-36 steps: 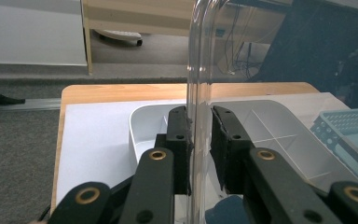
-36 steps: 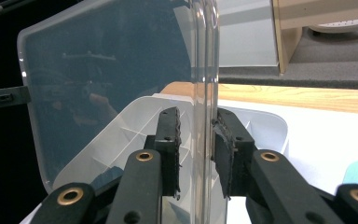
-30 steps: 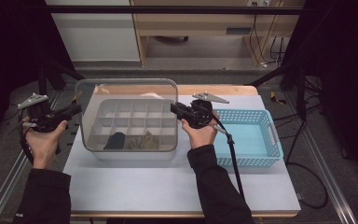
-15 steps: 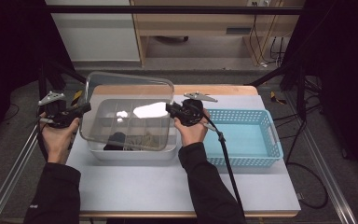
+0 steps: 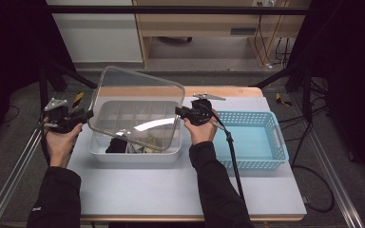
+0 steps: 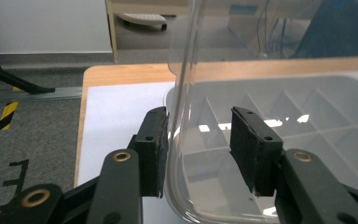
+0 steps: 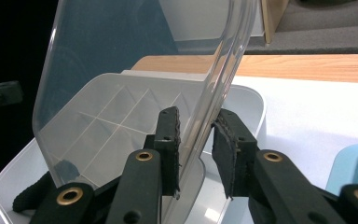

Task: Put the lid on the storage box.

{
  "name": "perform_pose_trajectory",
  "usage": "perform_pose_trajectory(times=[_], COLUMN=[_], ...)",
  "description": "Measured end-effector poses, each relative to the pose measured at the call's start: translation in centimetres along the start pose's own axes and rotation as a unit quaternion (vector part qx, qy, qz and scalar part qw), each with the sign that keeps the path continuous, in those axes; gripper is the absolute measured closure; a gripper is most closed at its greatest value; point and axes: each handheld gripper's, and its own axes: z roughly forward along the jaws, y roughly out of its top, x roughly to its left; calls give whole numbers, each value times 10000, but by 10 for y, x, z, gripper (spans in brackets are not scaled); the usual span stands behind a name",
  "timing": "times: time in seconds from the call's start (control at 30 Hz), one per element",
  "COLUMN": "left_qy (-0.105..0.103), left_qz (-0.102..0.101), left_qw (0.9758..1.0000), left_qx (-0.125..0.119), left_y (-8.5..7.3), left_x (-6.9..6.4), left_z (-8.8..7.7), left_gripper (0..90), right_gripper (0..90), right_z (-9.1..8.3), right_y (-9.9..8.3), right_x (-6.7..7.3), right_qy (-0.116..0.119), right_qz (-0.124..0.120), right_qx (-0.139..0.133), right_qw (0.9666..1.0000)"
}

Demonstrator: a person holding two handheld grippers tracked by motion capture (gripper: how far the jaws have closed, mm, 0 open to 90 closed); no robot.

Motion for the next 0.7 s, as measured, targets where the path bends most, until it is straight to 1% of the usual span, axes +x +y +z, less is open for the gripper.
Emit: perform_pose_trajectory(times=[0.03,0.13,0.23,0.3,0.37,0.4,0.43,0.53,0.57,0.7], left_qy=[-19,-14,-70,-258,-443,-496,-509,-559,-575,-601], left_qz=[4,100,92,14,20,22,69,25,0,54], left_qw=[10000,9998,9995,9994,9988,9985,9984,9982,9981,9978], left_qx=[43,168,301,242,230,235,228,223,239,288], left_y=[-2,-9,-14,-16,-18,-18,-19,-20,-21,-24], left_x=[0,1,6,10,12,12,13,13,13,9], left_z=[3,9,16,20,22,23,24,21,20,15], left_gripper=[544,540,517,476,475,450,444,459,477,499], right_gripper=[715,712,707,703,701,700,699,698,698,705], right_z=[0,0,0,1,1,2,2,3,2,0], right_y=[0,0,-1,-2,-2,-2,-2,-3,-3,-3], right_x=[0,1,0,0,-1,-1,-2,-3,-3,-5], right_qy=[-10,-19,-23,-34,-35,-32,-30,-6,-4,-9], right_qz=[15,-44,-102,-125,-113,-92,-100,-71,-41,24], right_qx=[6,5,-8,2,24,32,31,8,-14,-128], right_qw=[10000,10000,9999,9999,9999,9999,9999,10000,10000,9999])
